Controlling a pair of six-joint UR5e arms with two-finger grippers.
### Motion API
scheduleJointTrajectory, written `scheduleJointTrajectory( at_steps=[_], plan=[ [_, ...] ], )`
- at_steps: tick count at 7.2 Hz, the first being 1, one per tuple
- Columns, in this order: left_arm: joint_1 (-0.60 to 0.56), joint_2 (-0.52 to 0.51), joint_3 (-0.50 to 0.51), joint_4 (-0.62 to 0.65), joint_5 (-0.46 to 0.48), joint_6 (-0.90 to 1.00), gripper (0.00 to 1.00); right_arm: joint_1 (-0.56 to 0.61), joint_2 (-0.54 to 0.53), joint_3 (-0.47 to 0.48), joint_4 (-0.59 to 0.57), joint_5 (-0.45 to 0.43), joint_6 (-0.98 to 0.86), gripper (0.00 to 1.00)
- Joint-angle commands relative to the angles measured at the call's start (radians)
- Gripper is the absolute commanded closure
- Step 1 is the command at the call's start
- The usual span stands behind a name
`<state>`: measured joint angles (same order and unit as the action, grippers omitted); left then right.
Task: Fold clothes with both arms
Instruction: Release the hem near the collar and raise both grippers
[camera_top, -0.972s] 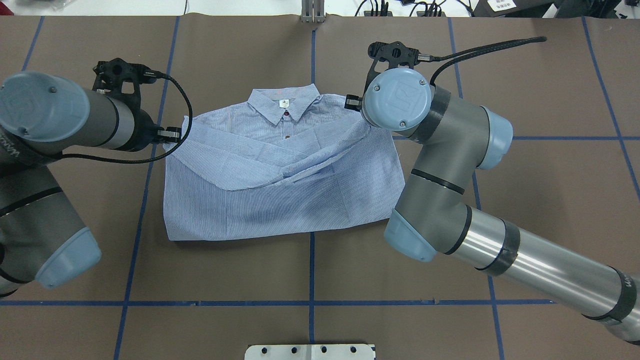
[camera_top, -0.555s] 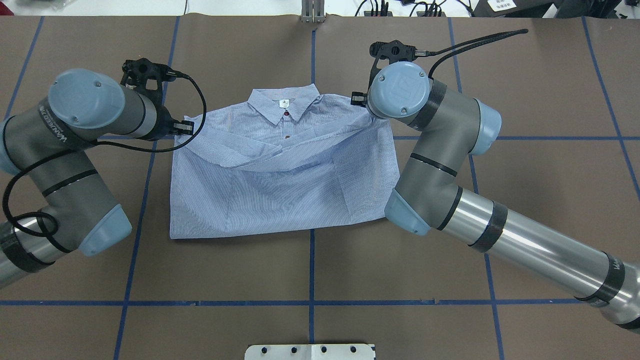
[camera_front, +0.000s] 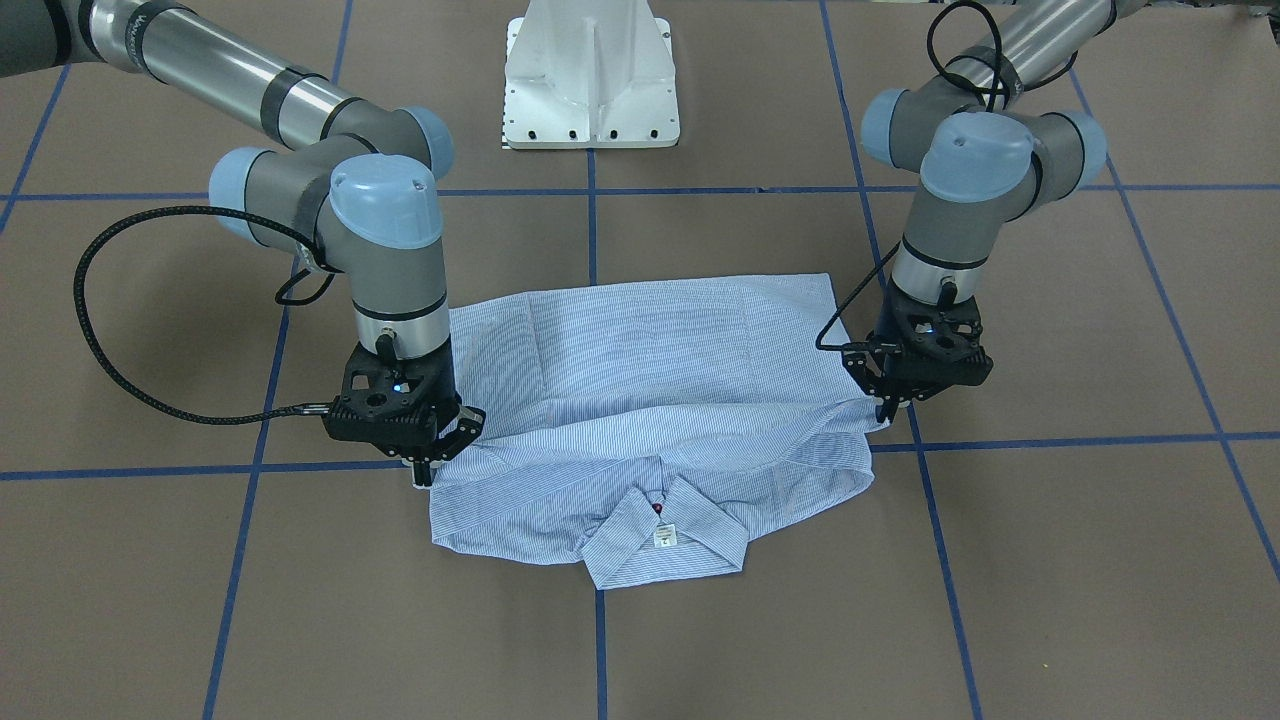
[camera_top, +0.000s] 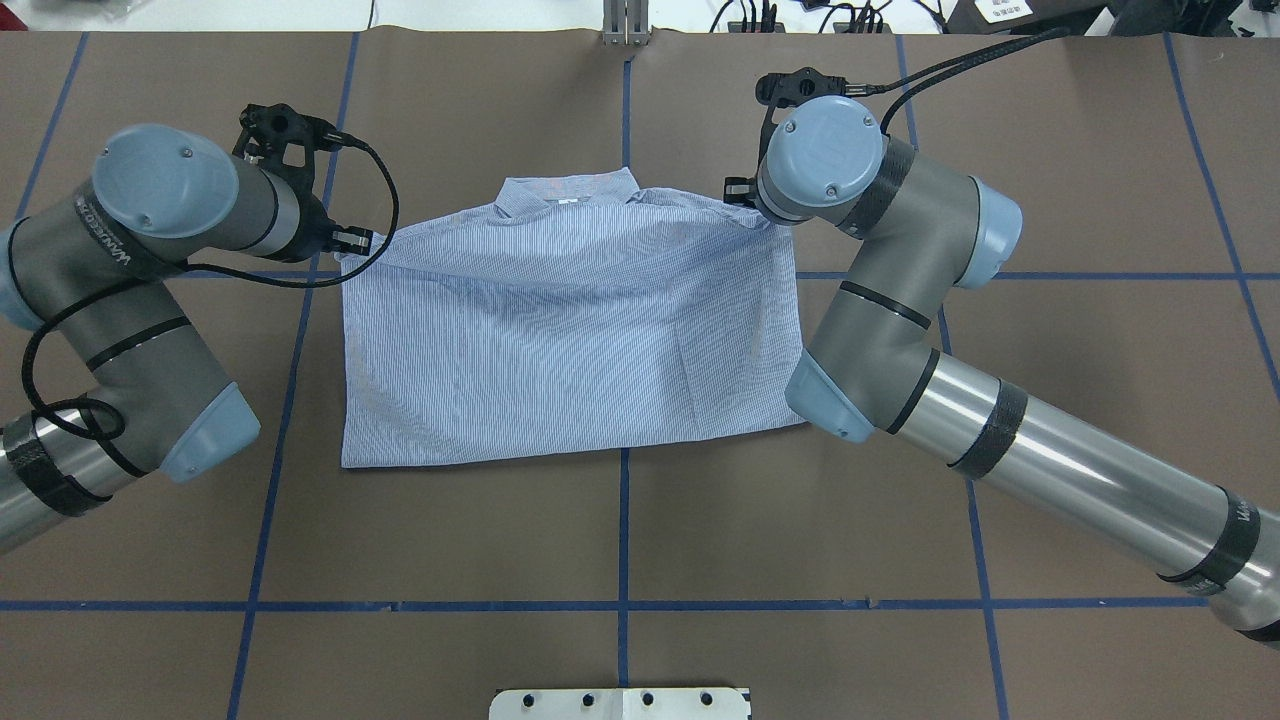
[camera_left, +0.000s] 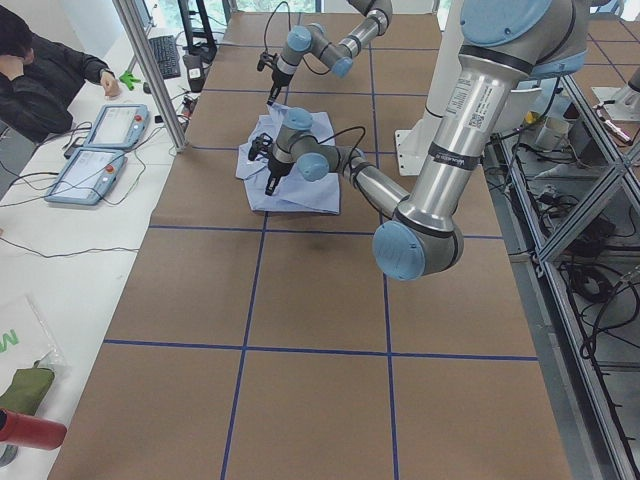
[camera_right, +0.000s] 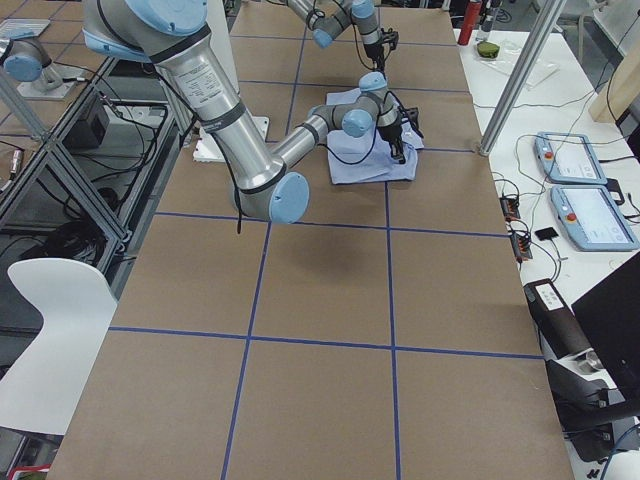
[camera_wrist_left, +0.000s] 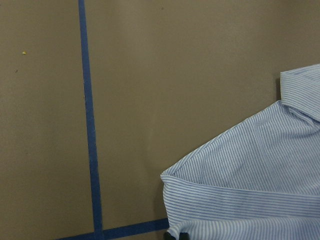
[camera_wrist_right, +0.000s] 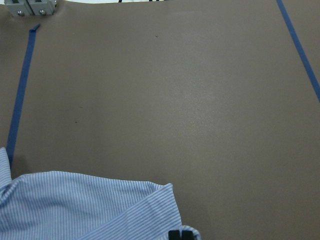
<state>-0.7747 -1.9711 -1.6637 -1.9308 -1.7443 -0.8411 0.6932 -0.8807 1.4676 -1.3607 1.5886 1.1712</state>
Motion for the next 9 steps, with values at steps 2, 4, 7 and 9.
scheduleJointTrajectory(
  at_steps=[2,4,7,9],
  plan=[
    [-0.008,-0.006,-0.001,-0.01,-0.009,0.005,0.12,0.006,0.011,-0.004,0.0,0.017,-0.02,0.01],
    [-0.05,-0.012,-0.037,-0.002,-0.126,0.061,0.0,0.061,0.049,0.005,-0.004,0.147,-0.05,0.0],
    [-0.058,0.124,-0.239,-0.005,-0.233,0.058,0.0,0.077,-0.007,0.075,0.0,0.198,-0.093,0.0],
    [0.055,0.202,-0.292,-0.035,-0.178,-0.066,0.0,0.075,-0.012,0.079,0.002,0.197,-0.093,0.0]
  ],
)
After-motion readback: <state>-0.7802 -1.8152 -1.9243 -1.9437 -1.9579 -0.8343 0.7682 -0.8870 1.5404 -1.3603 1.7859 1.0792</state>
